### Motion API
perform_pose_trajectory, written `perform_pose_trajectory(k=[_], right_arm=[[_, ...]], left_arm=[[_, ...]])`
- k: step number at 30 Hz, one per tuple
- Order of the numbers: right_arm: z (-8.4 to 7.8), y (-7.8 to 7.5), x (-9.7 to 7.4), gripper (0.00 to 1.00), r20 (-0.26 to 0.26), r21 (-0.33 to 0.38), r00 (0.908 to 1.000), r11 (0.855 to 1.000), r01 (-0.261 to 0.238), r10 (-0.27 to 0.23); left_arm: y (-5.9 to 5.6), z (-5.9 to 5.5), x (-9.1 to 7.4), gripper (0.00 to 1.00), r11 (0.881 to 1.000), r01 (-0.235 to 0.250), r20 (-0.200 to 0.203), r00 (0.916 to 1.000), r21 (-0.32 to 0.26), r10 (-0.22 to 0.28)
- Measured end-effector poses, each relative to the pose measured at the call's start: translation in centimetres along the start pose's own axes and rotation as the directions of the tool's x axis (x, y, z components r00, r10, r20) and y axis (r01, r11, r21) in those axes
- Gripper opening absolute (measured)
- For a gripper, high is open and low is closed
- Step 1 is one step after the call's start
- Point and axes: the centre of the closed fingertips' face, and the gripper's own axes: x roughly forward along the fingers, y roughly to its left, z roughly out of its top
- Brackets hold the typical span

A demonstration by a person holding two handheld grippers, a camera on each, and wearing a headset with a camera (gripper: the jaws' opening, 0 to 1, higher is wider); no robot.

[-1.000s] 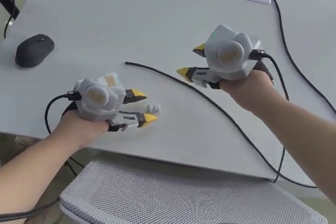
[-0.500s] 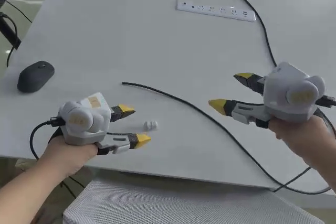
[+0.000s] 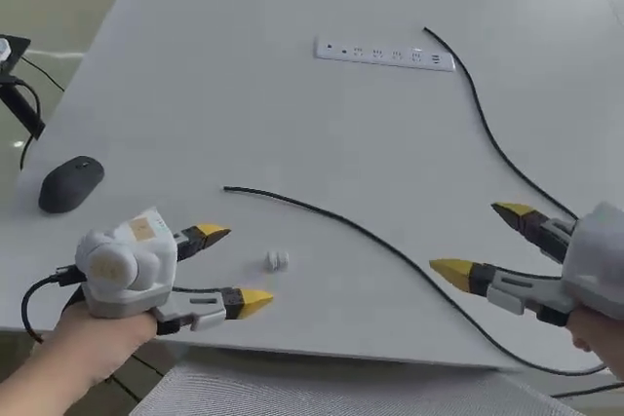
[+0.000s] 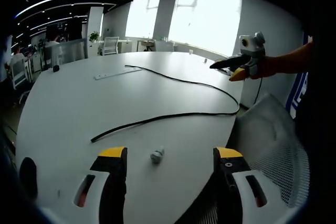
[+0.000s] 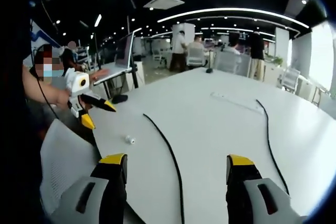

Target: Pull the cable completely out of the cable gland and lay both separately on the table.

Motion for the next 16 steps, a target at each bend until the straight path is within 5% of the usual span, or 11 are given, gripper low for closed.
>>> perform_pose_trajectory(k=[6,16], right_arm=[[-1.8,1.3,-1.2,0.89,0.023,0.055,0.9995,0.998,-0.023,0.021],[-4.3,2.5,-1.8,0.99,0.004,0.081,0.9971,0.994,-0.077,0.077]], left_arm=[[-0.3,-0.1,-0.8,0.75,1.0,-0.007,0.012,0.9999,-0.007,0.007],[-0.8,-1.6,-1.6,0.86,1.0,-0.001,-0.036,0.9994,-0.019,0.0]])
